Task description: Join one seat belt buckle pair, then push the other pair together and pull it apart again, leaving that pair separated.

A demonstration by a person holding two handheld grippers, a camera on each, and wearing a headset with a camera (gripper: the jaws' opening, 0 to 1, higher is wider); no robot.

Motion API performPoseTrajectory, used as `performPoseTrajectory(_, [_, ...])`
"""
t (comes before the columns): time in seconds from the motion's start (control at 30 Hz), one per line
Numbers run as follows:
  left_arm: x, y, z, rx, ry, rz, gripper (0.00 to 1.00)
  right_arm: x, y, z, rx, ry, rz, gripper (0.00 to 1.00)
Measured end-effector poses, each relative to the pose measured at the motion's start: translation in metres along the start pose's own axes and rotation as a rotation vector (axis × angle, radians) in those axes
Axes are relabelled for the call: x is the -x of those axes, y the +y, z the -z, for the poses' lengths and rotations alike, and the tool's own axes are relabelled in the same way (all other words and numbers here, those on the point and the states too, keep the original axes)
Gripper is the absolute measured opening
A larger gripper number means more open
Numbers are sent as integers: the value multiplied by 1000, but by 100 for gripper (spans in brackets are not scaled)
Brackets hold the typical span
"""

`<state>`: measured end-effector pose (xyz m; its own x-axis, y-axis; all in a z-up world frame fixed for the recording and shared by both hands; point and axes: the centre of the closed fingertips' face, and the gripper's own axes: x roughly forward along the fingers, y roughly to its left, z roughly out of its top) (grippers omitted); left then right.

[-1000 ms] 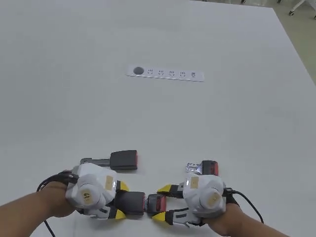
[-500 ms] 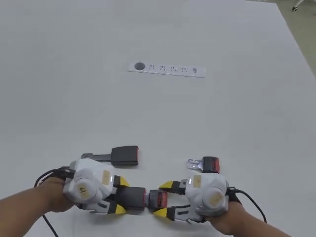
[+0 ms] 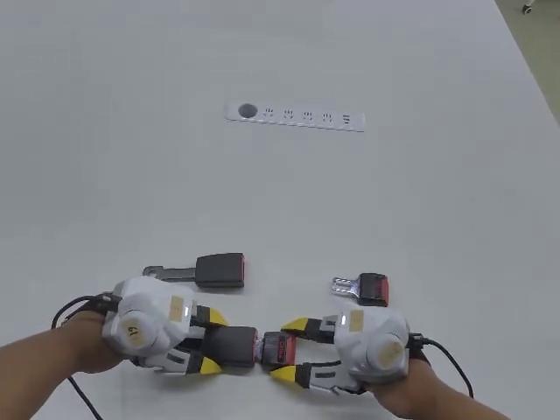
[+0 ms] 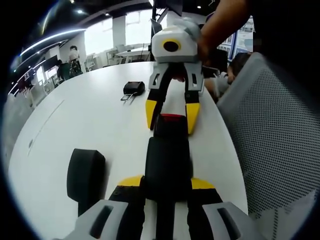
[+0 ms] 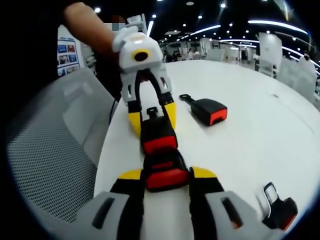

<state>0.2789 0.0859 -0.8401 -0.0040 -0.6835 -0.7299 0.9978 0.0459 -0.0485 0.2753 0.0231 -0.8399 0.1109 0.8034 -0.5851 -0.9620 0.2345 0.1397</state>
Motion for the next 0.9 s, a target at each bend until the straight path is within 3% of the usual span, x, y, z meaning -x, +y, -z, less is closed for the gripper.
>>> performPoseTrajectory(0.53, [0,1,0,30,-26,-14,33,1,0,-1,-45,-30,6,34])
performPoseTrajectory(0.67, [0,-2,0,56,-52,-33,33,2,2,1,-47,-30,5,34])
performPoseTrajectory(0.9, [-1,-2,2,32,-38,-18,33,2,3,0,-48,-33,7,34])
